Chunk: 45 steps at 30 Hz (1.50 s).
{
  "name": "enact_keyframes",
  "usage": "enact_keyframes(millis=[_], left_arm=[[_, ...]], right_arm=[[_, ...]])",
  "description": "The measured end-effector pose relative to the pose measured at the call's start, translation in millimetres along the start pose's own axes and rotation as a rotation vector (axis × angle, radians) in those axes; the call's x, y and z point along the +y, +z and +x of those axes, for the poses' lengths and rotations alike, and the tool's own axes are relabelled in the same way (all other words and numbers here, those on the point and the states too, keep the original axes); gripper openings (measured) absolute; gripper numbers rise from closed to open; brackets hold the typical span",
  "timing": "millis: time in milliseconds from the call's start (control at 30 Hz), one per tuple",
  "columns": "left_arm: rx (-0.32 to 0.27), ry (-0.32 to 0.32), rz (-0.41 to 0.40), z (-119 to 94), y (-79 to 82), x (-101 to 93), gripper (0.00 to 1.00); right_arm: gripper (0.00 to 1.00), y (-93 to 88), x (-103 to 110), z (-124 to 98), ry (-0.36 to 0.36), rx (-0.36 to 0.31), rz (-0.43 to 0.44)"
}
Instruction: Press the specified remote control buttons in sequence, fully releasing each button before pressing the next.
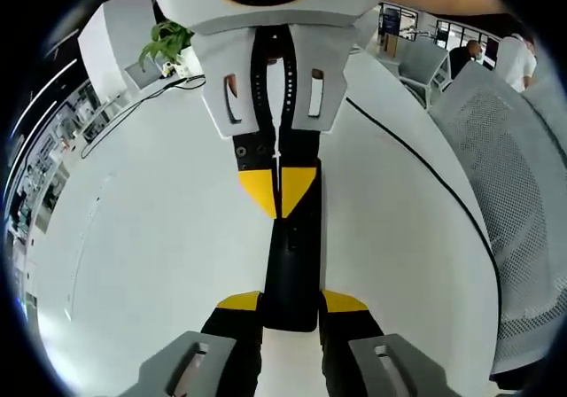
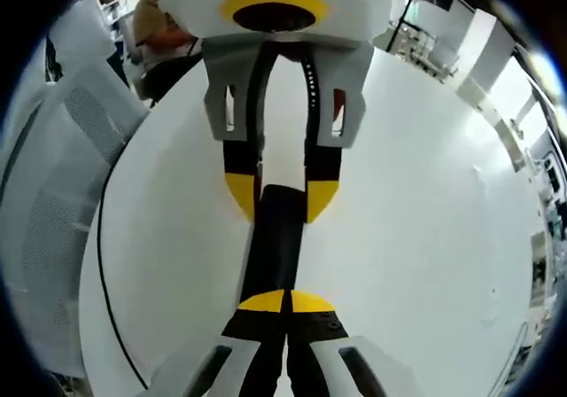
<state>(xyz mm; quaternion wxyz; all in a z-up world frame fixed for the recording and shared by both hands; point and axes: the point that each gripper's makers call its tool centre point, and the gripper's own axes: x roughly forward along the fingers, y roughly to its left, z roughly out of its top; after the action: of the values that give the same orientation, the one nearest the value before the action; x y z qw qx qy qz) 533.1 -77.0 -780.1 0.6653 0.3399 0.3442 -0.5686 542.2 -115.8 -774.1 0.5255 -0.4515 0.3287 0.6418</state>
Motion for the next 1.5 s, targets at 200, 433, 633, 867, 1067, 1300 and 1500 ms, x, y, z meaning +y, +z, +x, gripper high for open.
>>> enact_keyframes(millis=[200, 433, 633, 867, 1067, 1300, 1500], left_arm=[[0.003, -0.001, 0.0, 0.1, -0.1, 0.2, 0.23], [0.013, 0.006, 0.005, 0.2, -0.1, 0.4, 0.23], [0.011, 0.01, 0.002, -0.3, -0.1, 1.1, 0.23], [0.001, 0.009, 0.0, -0.8, -0.2, 1.5, 0.23], [0.0, 0.009, 0.0, -1.1, -0.5, 1.9, 0.23], [0.0, 0.011, -0.005, -1.1, -0.9, 3.3, 0.23], [-0.001, 0.01, -0.007, -0.9, -0.4, 3.1, 0.23]], right_arm=[[0.0, 0.0, -0.5, 0.5, 0.018, 0.009, 0.018], [0.0, -0.4, -0.6, 0.9, 0.03, 0.029, 0.03], [0.0, -0.6, -0.6, 0.8, 0.031, 0.022, 0.04], [0.0, -0.4, -0.8, 1.3, 0.031, 0.041, 0.023], [0.0, -0.2, -0.8, 1.3, 0.027, 0.036, 0.028], [0.0, 0.1, -0.8, 1.4, 0.019, 0.046, 0.021], [0.0, 0.2, -1.1, 1.3, 0.015, 0.036, 0.028]])
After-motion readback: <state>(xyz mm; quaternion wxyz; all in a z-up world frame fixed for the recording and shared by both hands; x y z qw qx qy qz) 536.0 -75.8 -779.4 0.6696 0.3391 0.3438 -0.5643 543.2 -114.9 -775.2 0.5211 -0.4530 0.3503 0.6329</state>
